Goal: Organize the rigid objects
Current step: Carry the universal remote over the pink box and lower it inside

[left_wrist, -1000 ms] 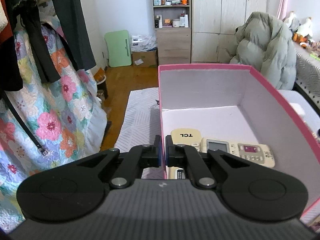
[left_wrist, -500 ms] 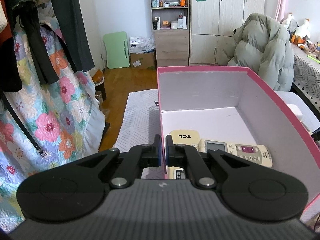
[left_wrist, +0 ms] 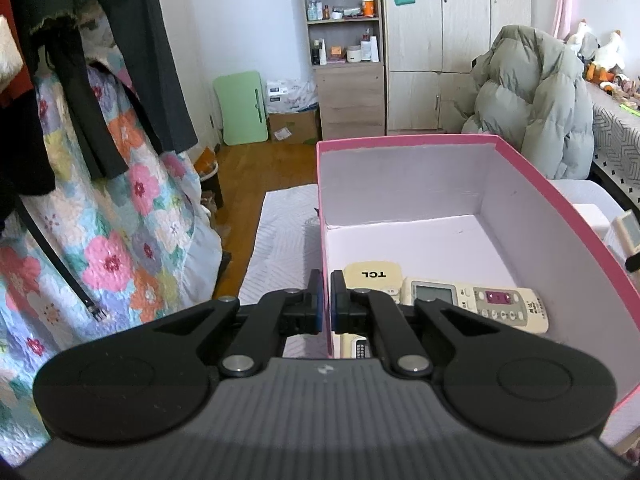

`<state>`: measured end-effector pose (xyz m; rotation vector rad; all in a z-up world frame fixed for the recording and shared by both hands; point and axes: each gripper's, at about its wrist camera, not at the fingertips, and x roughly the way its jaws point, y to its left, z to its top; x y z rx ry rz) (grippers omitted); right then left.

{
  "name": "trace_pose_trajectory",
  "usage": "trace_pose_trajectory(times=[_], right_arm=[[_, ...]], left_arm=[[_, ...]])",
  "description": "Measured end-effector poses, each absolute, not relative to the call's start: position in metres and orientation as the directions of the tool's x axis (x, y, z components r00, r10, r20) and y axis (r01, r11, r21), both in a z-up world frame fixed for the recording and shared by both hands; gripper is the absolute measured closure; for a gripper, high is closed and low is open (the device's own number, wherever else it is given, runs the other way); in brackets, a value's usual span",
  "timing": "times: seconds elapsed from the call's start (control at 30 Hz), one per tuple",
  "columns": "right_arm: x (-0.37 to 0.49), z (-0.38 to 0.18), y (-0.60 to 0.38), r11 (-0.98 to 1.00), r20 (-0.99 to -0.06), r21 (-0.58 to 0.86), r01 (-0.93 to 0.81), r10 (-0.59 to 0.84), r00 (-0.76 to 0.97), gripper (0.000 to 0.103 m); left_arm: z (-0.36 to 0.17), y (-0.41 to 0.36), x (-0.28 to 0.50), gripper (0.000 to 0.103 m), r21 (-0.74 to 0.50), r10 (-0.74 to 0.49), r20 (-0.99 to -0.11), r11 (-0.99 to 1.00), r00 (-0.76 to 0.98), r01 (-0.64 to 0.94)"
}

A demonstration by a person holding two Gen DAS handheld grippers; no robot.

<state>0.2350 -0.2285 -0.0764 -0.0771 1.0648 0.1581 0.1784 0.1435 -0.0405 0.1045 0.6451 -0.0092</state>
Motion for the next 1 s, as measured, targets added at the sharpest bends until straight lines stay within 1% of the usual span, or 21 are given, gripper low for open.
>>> trace_pose_trajectory(times=[0.07,0.17,0.37,0.57,0.67,0.77,0.9,1.0], right_arm=[[0.232,-0.072,-0.226,0.985,-0.869,-0.005,-0.17,0.08,0.489,0.045],[0.229,-0.066,-0.217,0.979,-0.854,-0.024,-0.201,0.084,0.513,0.045],[0.217,-0.041,-0.199,0.961,-0.813,-0.055,-0.271,0.114,0.571,0.045],[0.207,-0.016,-0.18,0.938,-0.753,-0.108,-0.329,0.139,0.643,0.045],[0.204,-0.008,-0.175,0.936,-0.736,-0.108,-0.335,0.151,0.66,0.045],[0.201,0.01,-0.168,0.935,-0.696,-0.126,-0.332,0.155,0.701,0.045],[0.194,0.047,-0.155,0.915,-0.634,-0.141,-0.378,0.21,0.744,0.045],[0.187,0.07,-0.139,0.873,-0.581,-0.15,-0.464,0.302,0.756,0.045]], left_arm=[[-0.042,0.142,0.179,0.1,0.1,0.034,-0.603,0.994,0.797,0.034],[-0.043,0.145,0.18,0.1,0.077,0.02,-0.614,0.996,0.789,0.034],[-0.041,0.148,0.18,0.101,0.066,0.009,-0.607,0.997,0.795,0.04],[-0.041,0.148,0.181,0.101,0.064,0.007,-0.604,0.997,0.797,0.039],[-0.041,0.148,0.18,0.101,0.056,0.001,-0.605,0.998,0.796,0.042],[-0.041,0.148,0.18,0.101,0.054,-0.002,-0.604,0.998,0.797,0.044],[-0.041,0.149,0.18,0.101,0.056,-0.002,-0.603,0.997,0.797,0.045],[-0.04,0.149,0.18,0.101,0.047,-0.007,-0.605,0.998,0.796,0.045]])
